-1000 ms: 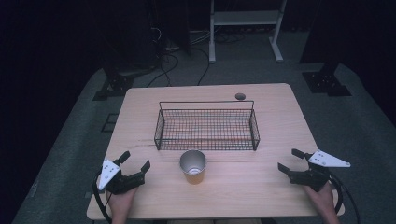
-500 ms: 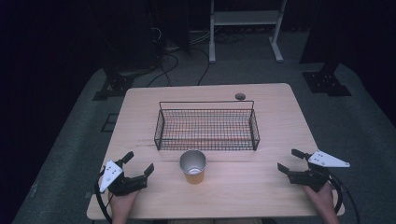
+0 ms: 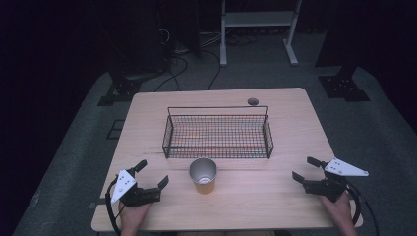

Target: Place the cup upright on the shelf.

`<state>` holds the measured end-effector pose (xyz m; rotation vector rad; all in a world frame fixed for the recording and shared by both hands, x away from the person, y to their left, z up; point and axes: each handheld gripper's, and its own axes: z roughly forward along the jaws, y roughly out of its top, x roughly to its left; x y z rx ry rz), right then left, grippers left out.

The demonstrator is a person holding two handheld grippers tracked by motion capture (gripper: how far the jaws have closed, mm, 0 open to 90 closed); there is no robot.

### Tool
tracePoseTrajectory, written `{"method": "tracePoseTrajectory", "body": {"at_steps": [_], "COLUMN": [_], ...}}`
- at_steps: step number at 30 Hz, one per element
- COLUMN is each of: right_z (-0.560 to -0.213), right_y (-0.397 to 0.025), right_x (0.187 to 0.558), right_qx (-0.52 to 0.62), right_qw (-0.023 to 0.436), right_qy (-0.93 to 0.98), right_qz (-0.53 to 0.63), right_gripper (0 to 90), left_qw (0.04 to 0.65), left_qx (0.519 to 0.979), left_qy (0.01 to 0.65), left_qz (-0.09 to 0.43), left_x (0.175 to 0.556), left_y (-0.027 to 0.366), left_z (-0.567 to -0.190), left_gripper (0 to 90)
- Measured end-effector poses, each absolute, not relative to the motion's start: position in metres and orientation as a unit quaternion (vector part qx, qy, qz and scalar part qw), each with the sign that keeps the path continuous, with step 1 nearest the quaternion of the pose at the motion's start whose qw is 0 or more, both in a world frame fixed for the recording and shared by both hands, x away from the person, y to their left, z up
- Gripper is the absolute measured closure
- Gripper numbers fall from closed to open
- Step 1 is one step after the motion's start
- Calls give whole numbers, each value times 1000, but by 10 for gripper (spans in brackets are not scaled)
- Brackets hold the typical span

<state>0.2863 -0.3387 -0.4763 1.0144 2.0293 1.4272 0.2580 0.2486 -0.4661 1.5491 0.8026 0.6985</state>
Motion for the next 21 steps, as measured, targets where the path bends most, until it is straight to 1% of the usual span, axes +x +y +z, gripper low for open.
{"method": "tracePoseTrajectory", "body": {"at_steps": [15, 21], "right_z": [-476, -476], "right_y": [-339, -339], "right_x": [286, 286], "right_qx": [369, 369], "right_qw": [229, 228], "right_qy": [737, 737], "right_qz": [518, 519], "right_gripper": [131, 131], "left_qw": [591, 581], "left_qx": [691, 707], "left_qy": [305, 289], "left_qz": [284, 281], "left_x": [256, 254], "left_y": [230, 220], "left_z": [-466, -466], "left_gripper": [14, 14]}}
